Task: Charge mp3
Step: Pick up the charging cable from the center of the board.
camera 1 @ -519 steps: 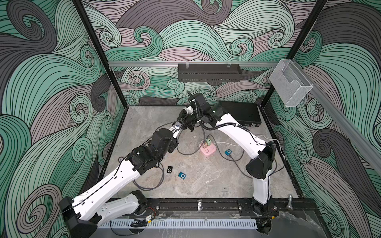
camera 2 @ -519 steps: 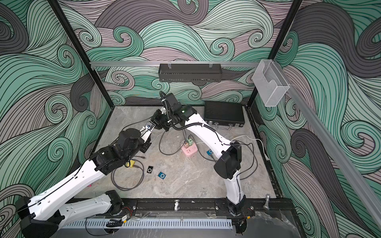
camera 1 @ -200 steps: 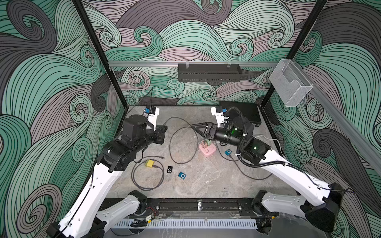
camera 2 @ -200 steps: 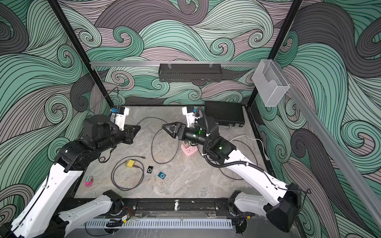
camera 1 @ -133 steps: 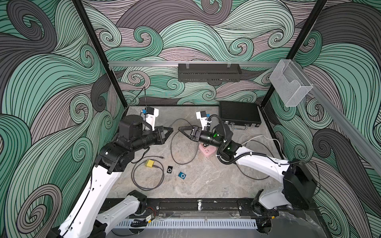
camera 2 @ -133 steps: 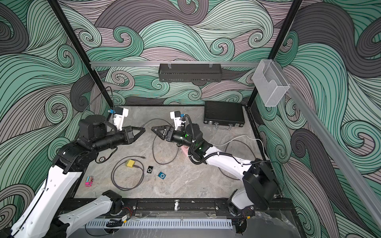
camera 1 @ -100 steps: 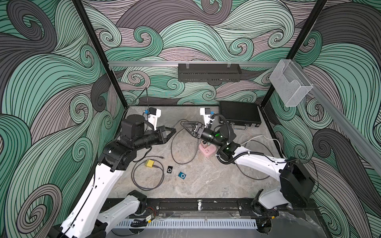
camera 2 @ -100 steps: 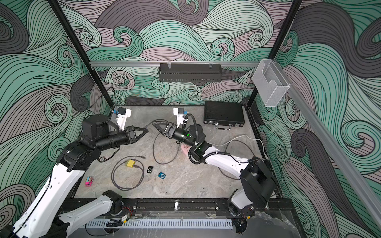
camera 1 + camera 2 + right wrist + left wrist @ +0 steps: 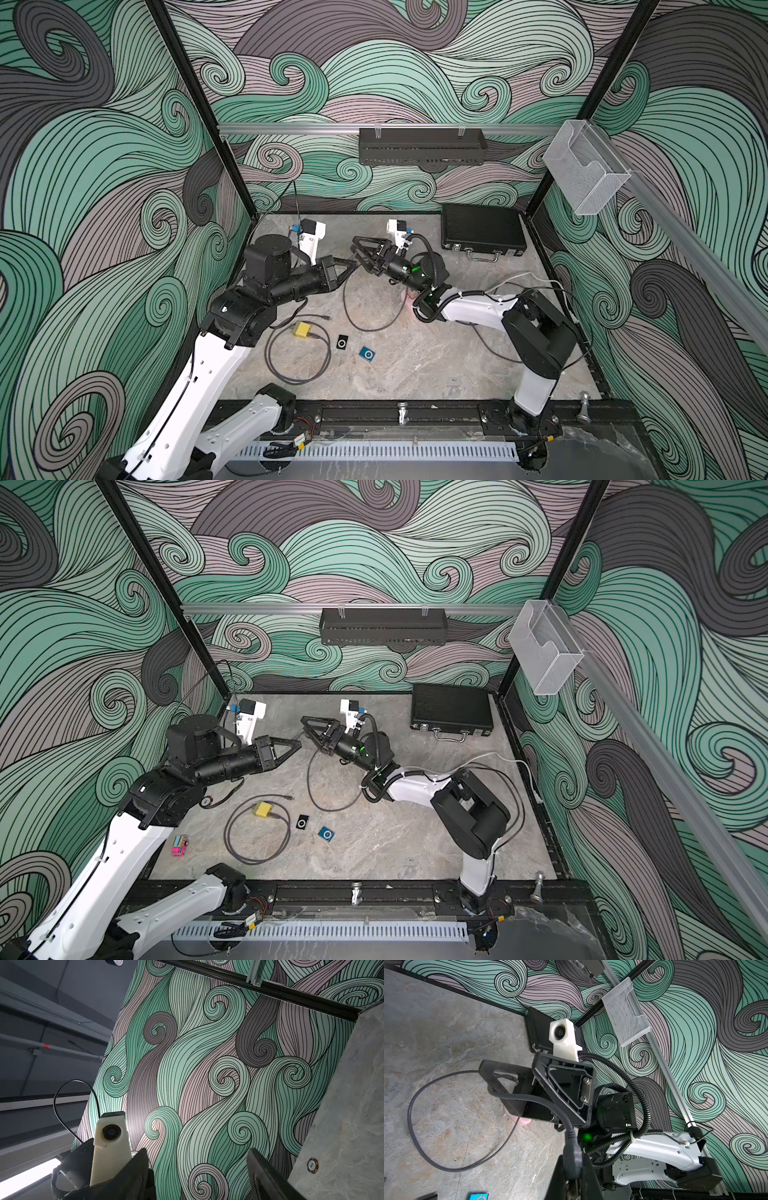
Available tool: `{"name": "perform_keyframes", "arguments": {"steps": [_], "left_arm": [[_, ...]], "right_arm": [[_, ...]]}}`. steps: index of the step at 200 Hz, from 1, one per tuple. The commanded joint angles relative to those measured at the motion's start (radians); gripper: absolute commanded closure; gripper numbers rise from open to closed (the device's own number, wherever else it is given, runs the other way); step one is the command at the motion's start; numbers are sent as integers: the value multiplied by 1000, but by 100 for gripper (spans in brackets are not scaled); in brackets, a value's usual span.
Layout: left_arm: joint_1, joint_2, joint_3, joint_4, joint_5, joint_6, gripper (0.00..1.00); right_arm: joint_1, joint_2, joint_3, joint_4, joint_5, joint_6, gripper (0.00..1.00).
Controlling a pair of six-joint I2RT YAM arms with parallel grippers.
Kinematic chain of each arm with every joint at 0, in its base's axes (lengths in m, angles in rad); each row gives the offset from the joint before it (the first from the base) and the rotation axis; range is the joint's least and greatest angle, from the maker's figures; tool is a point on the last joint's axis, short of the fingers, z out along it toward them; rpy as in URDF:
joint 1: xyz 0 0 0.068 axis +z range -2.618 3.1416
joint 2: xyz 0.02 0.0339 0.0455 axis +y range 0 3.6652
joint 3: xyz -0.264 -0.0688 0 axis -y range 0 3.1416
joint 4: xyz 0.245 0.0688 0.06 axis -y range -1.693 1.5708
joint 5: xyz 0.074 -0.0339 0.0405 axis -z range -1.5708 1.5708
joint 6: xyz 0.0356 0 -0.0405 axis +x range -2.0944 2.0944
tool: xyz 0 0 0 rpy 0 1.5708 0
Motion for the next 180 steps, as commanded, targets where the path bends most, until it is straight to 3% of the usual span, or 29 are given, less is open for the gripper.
{"name": "perform_keyframes", "arguments": {"steps": [1, 33, 60, 76, 108, 132, 180], "left_arm": [[8, -4, 22, 15, -18, 35, 100], [8, 0, 37, -28, -52, 59, 100], [8, 7, 30, -28, -56, 57, 100], [8, 12, 27, -11, -52, 51, 100], [8, 30, 28, 50, -1, 37, 100], [8, 50, 43, 81, 79, 5, 100], [5, 38, 64, 62, 154, 1, 100]], "right_arm": [[-14, -70, -15, 67, 1, 66, 26], [-48, -235, -117, -83, 52, -10, 23], [-60, -418, -116, -411, 70, -177, 21], [-41, -501, -90, -623, 95, -248, 20], [47, -590, -109, -752, 190, -325, 20], [100, -597, -127, -726, 234, -335, 18], [107, -478, -177, -396, 228, -182, 15]]}}
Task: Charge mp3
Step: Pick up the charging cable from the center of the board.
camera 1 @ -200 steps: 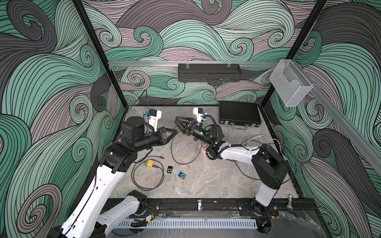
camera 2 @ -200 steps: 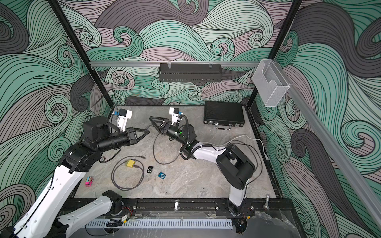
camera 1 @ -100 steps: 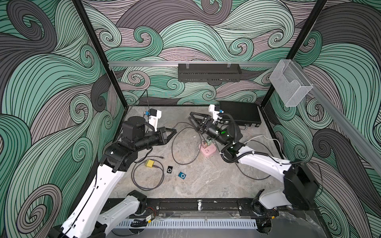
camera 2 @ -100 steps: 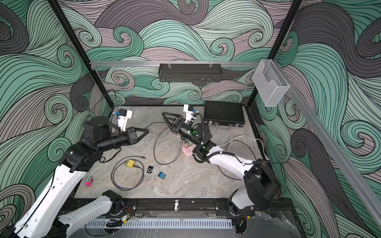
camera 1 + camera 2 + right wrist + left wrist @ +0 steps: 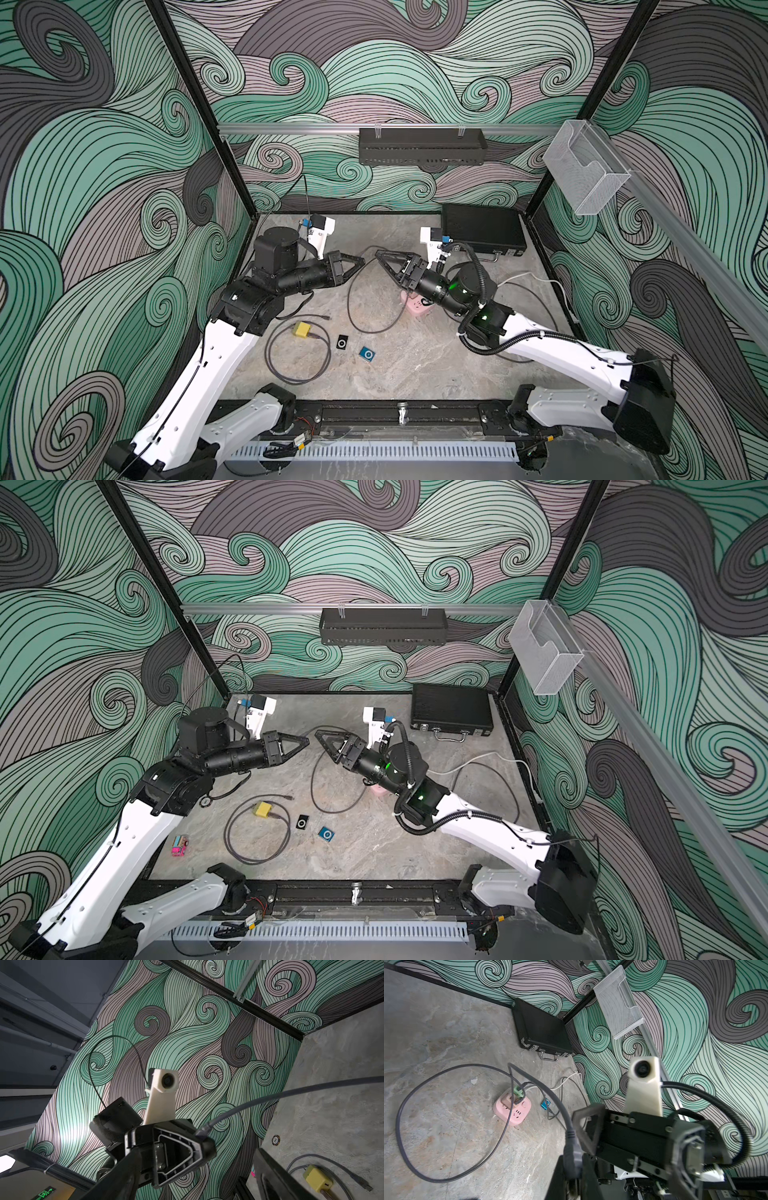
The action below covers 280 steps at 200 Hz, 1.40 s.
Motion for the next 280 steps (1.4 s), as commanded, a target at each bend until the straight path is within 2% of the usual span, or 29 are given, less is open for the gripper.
{"name": "perform_keyframes", "arguments": {"steps": [1, 35, 75, 101, 121, 133, 159, 174, 185, 206, 219, 248, 280], "left_arm": [[4, -25, 38, 23, 62, -7, 100], [3, -61, -2, 33, 85, -17, 100], [-1, -70, -30, 6, 90, -13, 100], [-4, -62, -53, 17, 97, -19, 100], [-4, -67, -58, 17, 79, -14, 100], [-4, -64, -63, 16, 71, -14, 100], [-3, -51, -66, 24, 74, -17, 100], [-3, -50, -66, 28, 71, -17, 99], [-4, -50, -61, 23, 65, -11, 93], [-4, -62, -34, -21, 15, 4, 69], [-4, -86, -12, -62, -28, 27, 63], [-2, -167, -20, -43, -101, 75, 57], [-2, -145, -66, 15, -79, 38, 59]], "right_arm": [[2, 54, -15, 194, 30, 74, 15], [11, 150, 34, 295, 43, 106, 15], [16, 223, 64, 440, 114, 103, 17], [25, 255, 101, 452, 106, 89, 23], [25, 262, 94, 472, 116, 90, 37], [25, 262, 91, 481, 120, 87, 53], [23, 257, 93, 461, 107, 73, 80], [23, 254, 86, 459, 111, 65, 100], [20, 244, 79, 447, 112, 60, 100], [7, 207, 64, 403, 112, 24, 100], [-4, 163, 49, 348, 122, -18, 100], [-18, 43, 55, 95, 180, -107, 100], [-18, 10, 78, 26, 197, -121, 100]]}}
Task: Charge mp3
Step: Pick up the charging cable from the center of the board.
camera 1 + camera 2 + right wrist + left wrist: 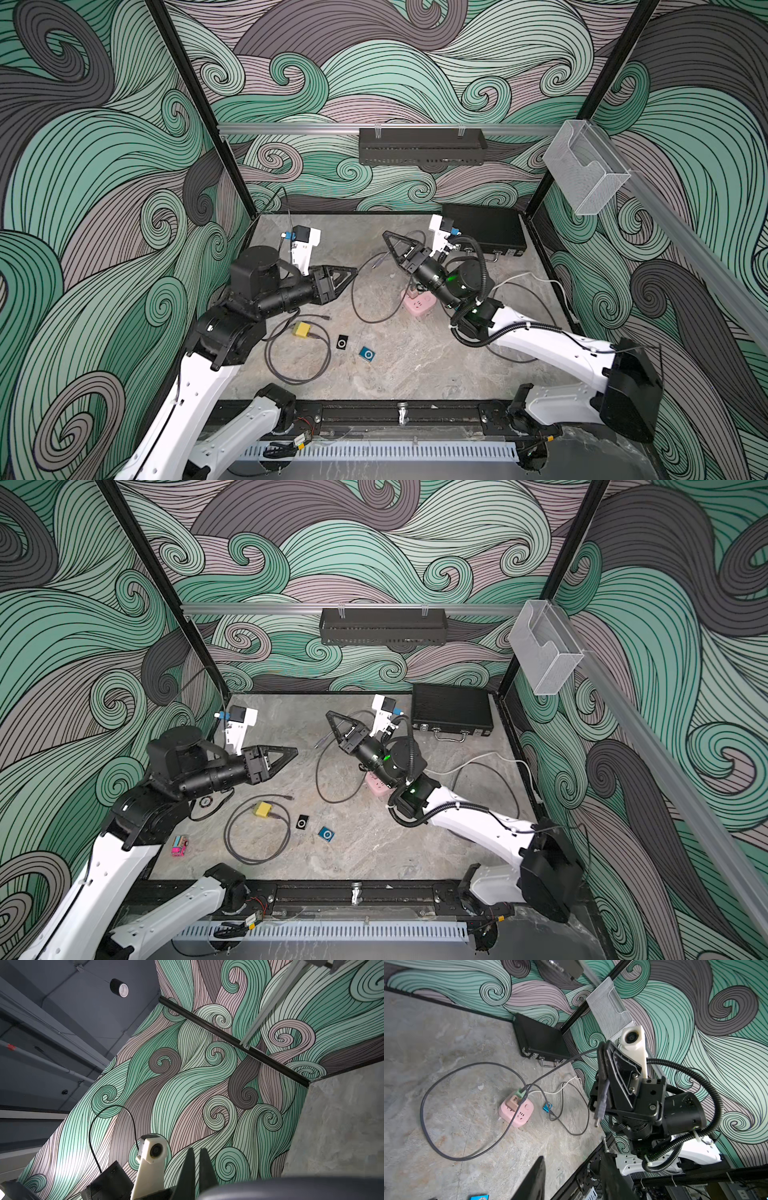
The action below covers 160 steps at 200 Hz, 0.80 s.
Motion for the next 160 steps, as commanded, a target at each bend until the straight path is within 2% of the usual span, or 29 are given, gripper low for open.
{"name": "perform_keyframes", "arguments": {"steps": [1, 36, 63, 107, 160], "left_arm": [[0, 18, -14, 55, -13, -2, 59], [-1, -4, -73, 185, 35, -24, 62], [-2, -34, -112, 255, 29, -12, 63], [-2, -33, -163, 322, 66, 3, 72], [-4, -16, -206, 412, 77, 12, 75]], "right_arm": [[0, -11, 31, -109, 35, -42, 100], [0, 1, 48, -182, 76, 10, 100], [0, 6, 114, -318, 76, 31, 100], [2, 30, 161, -372, 80, 74, 100], [5, 71, 236, -462, 75, 105, 100]]}}
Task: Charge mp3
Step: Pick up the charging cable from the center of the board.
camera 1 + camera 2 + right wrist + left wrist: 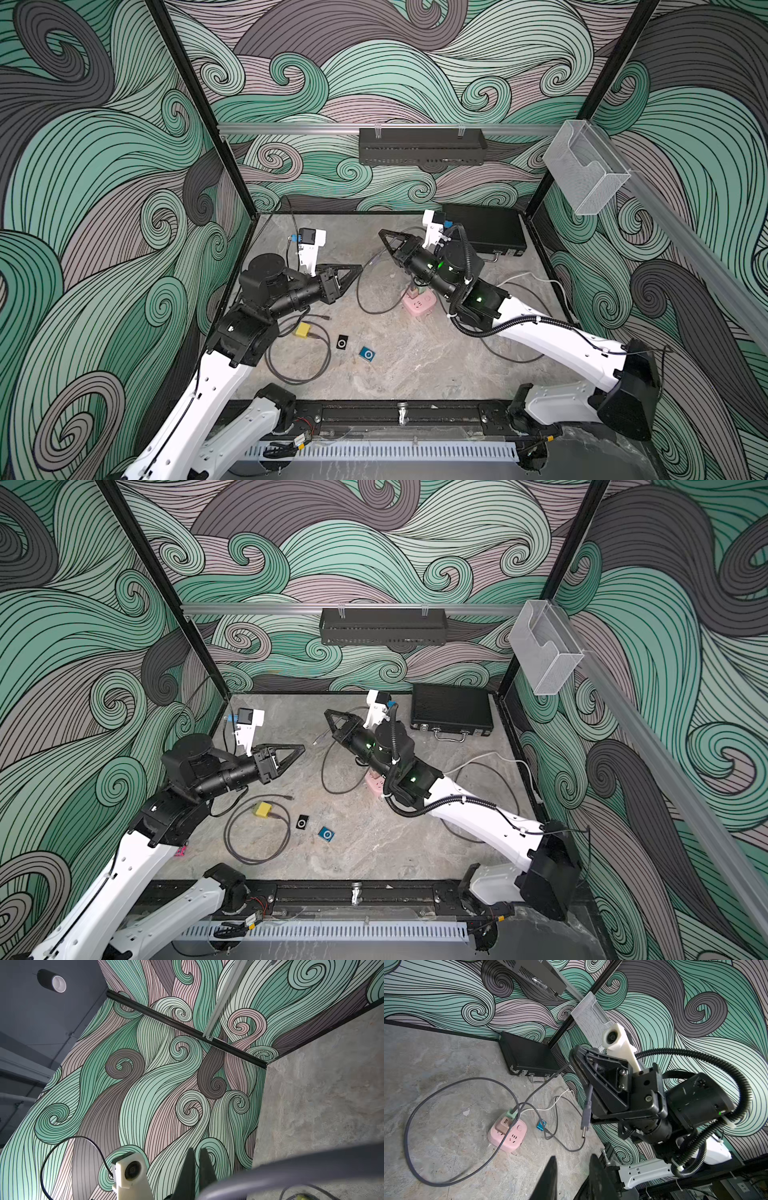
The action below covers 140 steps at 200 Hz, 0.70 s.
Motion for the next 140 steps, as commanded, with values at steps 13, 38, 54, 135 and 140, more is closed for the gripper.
{"name": "perform_keyframes", "arguments": {"steps": [13, 38, 54, 135, 140], "left_arm": [[-5, 11, -1, 116, 40, 14, 75], [-9, 25, -4, 144, 48, 5, 75], [-14, 41, -2, 143, 52, 7, 75], [-30, 59, -10, 140, 14, 22, 70], [-32, 65, -9, 143, 17, 22, 70]], "right_arm": [[5, 23, 44, -50, 14, 27, 100], [5, 35, 51, -49, 17, 29, 100], [5, 40, 57, -47, 14, 31, 100], [8, 26, 63, -59, 25, 31, 100], [9, 27, 63, -58, 24, 33, 100]]}}
